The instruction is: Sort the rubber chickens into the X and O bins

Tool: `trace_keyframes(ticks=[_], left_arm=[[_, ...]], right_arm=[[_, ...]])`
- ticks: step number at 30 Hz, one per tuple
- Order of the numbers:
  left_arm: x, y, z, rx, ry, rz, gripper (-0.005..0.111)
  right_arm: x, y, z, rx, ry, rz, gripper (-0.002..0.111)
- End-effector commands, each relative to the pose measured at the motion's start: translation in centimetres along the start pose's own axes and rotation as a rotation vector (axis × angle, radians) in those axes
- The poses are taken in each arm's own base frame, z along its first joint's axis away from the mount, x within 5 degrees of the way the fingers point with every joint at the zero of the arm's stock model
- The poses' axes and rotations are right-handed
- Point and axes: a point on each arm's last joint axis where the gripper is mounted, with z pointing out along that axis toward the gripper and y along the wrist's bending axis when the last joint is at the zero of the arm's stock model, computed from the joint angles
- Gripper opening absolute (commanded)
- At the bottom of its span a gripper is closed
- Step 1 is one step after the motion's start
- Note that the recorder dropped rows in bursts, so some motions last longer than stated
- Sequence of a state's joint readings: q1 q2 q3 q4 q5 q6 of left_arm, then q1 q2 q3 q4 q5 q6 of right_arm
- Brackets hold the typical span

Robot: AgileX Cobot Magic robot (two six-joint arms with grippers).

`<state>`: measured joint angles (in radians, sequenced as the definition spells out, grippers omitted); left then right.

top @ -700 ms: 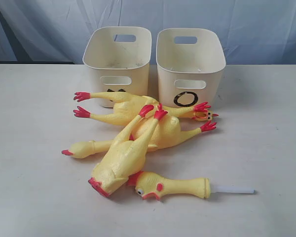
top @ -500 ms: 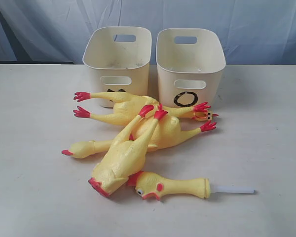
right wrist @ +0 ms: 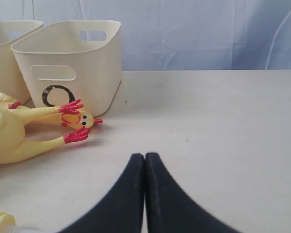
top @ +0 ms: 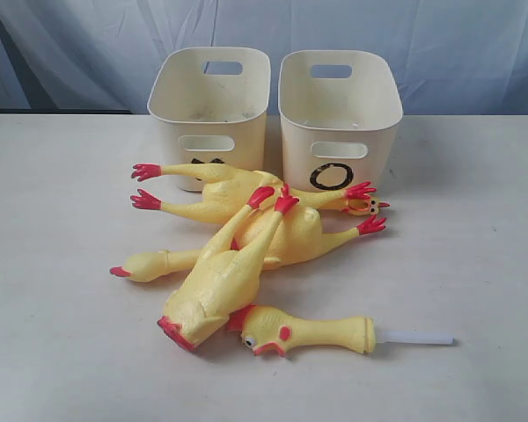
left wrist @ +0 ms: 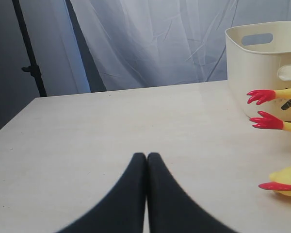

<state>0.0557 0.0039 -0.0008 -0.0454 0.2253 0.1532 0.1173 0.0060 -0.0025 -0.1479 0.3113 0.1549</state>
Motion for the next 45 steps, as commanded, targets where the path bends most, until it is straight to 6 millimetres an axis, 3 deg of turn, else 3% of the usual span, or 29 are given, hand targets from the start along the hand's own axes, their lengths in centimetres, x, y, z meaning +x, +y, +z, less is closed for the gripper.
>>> trace_keyframes(ticks=[1,12,17,26,38,41,45], left_arm=[[0.0,0.0,0.0,0.005,-0.005,-0.001,0.000],[-0.2,0.1,0.0,-0.006,-0.022,0.038,0.000],[-1.4,0.1,-0.1,0.006,-0.159,-0.174,0.000],[-2.8,0.5,-0.5,-0.022,-0.319,-0.226,0.000],[-3.1,0.9,-0.6,0.020,-0.366,-0.647,0.000],[-2.6,0.6,-0.4,0.029,-0.309,-0.623,0.000],[-4.0,0.4,-0.9,0.057,-0.276,-0.598,0.000]], right_arm=[[0.0,0.0,0.0,-0.004,-0.010,-0.002,0.000],[0.0,0.0,0.0,-0.004,-0.010,-0.002,0.000],[0.0,0.0,0.0,-0.004,-0.010,-0.002,0.000],[0.0,0.0,0.0,-0.004,-0.010,-0.002,0.000],[0.0,0.0,0.0,-0.004,-0.010,-0.002,0.000],[0.0,0.0,0.0,-0.004,-0.010,-0.002,0.000],[0.0,0.0,0.0,-0.004,-0.010,-0.002,0.000]])
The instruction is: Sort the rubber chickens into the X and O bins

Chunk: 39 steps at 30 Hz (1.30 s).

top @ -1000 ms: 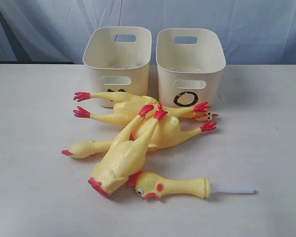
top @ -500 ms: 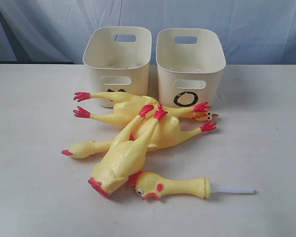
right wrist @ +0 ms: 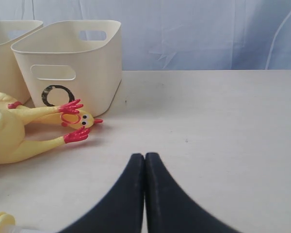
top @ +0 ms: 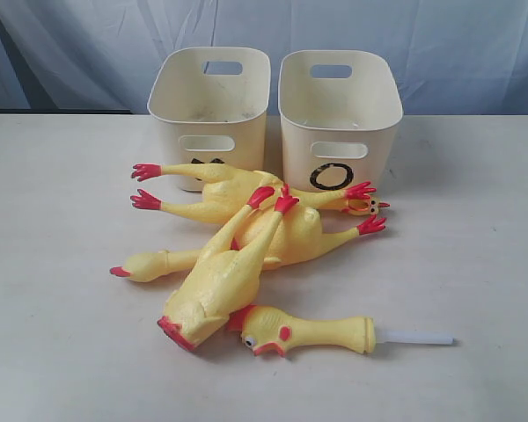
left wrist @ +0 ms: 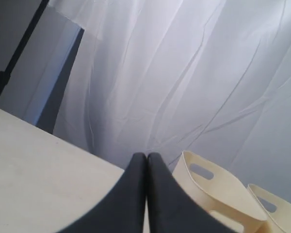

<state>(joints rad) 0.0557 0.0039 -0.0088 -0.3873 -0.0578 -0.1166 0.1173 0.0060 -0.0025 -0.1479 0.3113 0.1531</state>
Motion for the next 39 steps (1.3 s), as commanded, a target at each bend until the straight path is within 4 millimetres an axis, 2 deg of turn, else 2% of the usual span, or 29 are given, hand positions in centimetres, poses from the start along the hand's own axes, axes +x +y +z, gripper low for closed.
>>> trace_keyframes(ticks=[1,4,5,7,9,13,18,25,27,30,35,39], left_arm=[[-1.4,-1.1,-0.2,0.032,0.026,0.010,0.000],[-3.9,-3.0,0.2,0.050,0.081,0.067,0.000],[-4.2,-3.2,0.4,0.046,0.107,0.080,0.000],[-5.2,-4.1,1.3,0.044,0.193,0.163,0.000],[-6.2,-5.3,2.7,0.078,0.306,0.327,0.000],[-7.2,-7.4,4.6,0.233,0.420,0.483,0.000],[-7.4,-9.1,7.1,0.385,0.495,0.499,0.000],[-6.1,-8.9,10.0,0.395,0.636,0.445,0.000],[-5.6,-8.9,10.7,0.413,0.680,0.456,0.003],[-4.4,-8.8,11.7,0.457,0.734,0.505,0.014],[-2.3,-8.9,13.0,0.505,0.817,0.548,0.039],[-0.5,-9.0,13.7,0.554,0.878,0.606,0.052]], right_arm=[[0.0,0.0,0.0,-0.004,-0.010,0.000,0.000],[0.0,0.0,0.0,-0.004,-0.010,0.000,0.000],[0.0,0.0,0.0,-0.004,-0.010,0.000,0.000],[0.0,0.0,0.0,-0.004,-0.010,0.000,0.000],[0.0,0.0,0.0,-0.004,-0.010,0.000,0.000],[0.0,0.0,0.0,-0.004,-0.010,0.000,0.000],[0.0,0.0,0.0,-0.004,-0.010,0.000,0.000],[0.0,0.0,0.0,-0.004,-0.010,0.000,0.000],[0.0,0.0,0.0,-0.004,-0.010,0.000,0.000],[0.0,0.0,0.0,-0.004,-0.010,0.000,0.000],[0.0,0.0,0.0,-0.004,-0.010,0.000,0.000],[0.0,0.0,0.0,-0.004,-0.010,0.000,0.000]])
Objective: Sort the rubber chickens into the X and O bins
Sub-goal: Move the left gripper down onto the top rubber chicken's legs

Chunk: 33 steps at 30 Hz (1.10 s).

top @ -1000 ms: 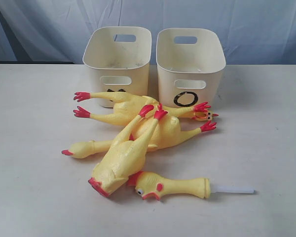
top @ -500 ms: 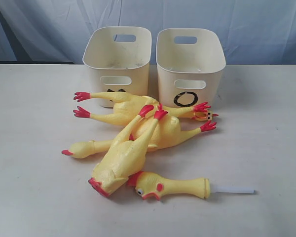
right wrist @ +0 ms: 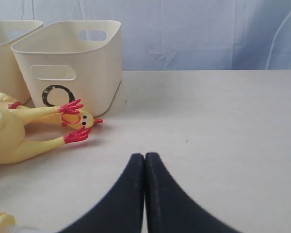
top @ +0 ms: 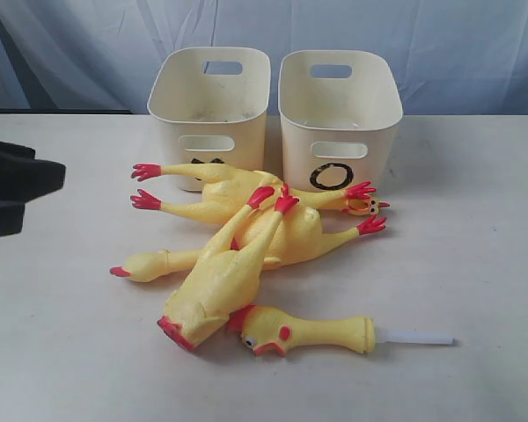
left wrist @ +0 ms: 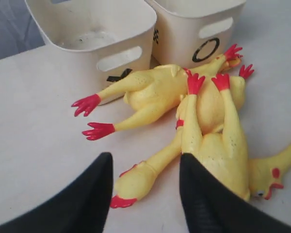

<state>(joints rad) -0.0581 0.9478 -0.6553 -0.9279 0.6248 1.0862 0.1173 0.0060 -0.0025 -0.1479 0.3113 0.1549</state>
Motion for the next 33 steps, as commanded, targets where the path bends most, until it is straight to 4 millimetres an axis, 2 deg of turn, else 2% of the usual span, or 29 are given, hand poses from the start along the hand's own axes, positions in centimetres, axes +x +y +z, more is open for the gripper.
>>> trace_keyframes(ticks=[1,8,17,24,30,33], left_arm=[[0.3,-0.1,2.1,0.046,0.062,0.062,0.054],[0.9,-1.3,6.0,0.159,0.152,0.066,0.064],[2.2,-3.7,11.1,0.175,0.217,0.074,0.074],[1.0,-4.9,14.6,0.200,0.225,0.062,0.076],[-0.8,-4.4,17.2,0.155,0.190,0.070,0.076],[-0.9,-4.3,18.8,0.158,0.204,0.067,0.076]], right_arm=[[0.0,0.0,0.0,-0.004,-0.010,-0.002,0.000],[0.0,0.0,0.0,-0.004,-0.010,-0.002,0.000],[0.0,0.0,0.0,-0.005,-0.009,0.001,0.000],[0.0,0.0,0.0,-0.005,-0.009,0.001,0.000],[0.0,0.0,0.0,-0.005,-0.009,0.001,0.000],[0.0,0.0,0.0,-0.005,-0.009,0.001,0.000]])
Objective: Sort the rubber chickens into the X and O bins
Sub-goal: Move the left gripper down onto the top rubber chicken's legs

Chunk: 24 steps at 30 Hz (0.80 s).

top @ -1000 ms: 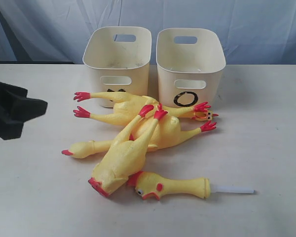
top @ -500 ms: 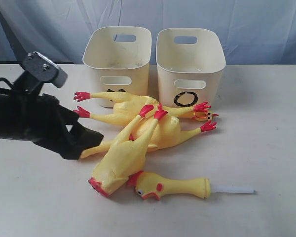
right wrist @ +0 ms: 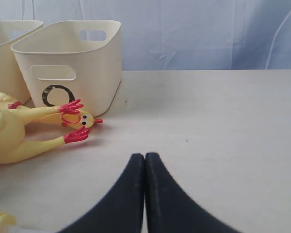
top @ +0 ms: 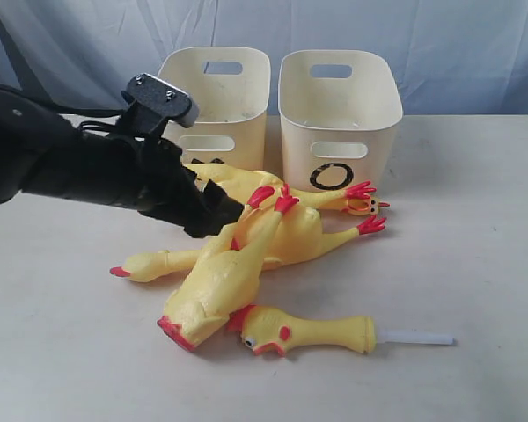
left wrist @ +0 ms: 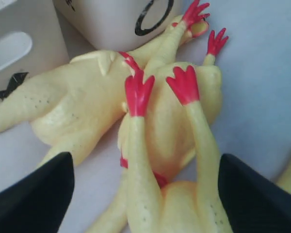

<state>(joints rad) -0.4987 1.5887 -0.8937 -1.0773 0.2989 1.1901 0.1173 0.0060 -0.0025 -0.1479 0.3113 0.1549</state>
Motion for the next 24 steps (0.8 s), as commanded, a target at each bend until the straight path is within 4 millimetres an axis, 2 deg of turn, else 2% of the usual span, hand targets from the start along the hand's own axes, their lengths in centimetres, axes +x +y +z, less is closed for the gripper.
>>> trace_keyframes(ticks=[1,6,12,24], left_arm=[[-0.7,0.5,2.0,-0.001,0.009,-0.014,0.076],[-0.7,1.1,4.3,0.006,0.042,-0.014,0.076],[-0.5,1.6,6.1,0.003,0.071,0.002,0.075],[1.0,2.0,7.8,0.007,0.139,0.034,0.072]], right_arm=[[0.0,0.0,0.0,-0.005,-0.009,0.001,0.000],[0.0,0.0,0.0,-0.005,-0.009,0.001,0.000],[0.0,0.0,0.0,-0.004,-0.010,-0.002,0.000],[0.0,0.0,0.0,-0.009,-0.010,-0.003,0.000]])
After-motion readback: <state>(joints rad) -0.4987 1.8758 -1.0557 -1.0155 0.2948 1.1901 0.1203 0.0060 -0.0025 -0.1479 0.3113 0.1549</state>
